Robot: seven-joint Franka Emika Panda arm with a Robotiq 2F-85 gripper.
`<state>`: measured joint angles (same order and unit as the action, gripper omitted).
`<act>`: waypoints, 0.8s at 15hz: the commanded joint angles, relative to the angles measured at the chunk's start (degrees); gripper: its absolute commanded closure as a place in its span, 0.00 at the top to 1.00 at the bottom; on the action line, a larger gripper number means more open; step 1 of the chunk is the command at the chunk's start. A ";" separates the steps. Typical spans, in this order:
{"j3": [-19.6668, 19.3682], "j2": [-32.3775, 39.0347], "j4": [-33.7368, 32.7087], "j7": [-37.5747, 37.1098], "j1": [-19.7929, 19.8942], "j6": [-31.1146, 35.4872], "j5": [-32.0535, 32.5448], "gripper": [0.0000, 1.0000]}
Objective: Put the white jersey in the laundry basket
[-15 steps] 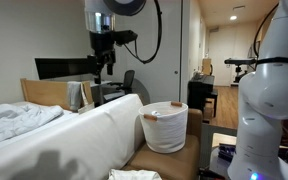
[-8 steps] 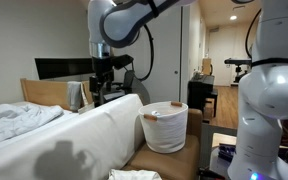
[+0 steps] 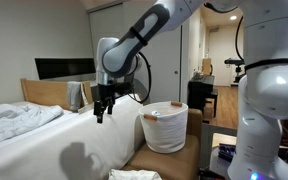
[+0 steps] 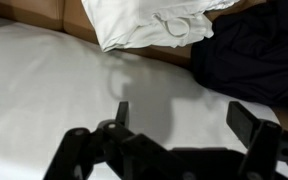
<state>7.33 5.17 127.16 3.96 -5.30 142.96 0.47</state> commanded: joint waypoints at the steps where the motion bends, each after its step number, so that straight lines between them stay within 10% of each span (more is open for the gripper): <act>1: -0.61 5.37 -0.31 2.91 0.80 3.98 -3.86 1.00; 12: -0.29 12.81 -2.08 2.15 1.43 4.55 -6.88 1.00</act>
<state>6.83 17.99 125.18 6.26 -4.05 147.67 -6.56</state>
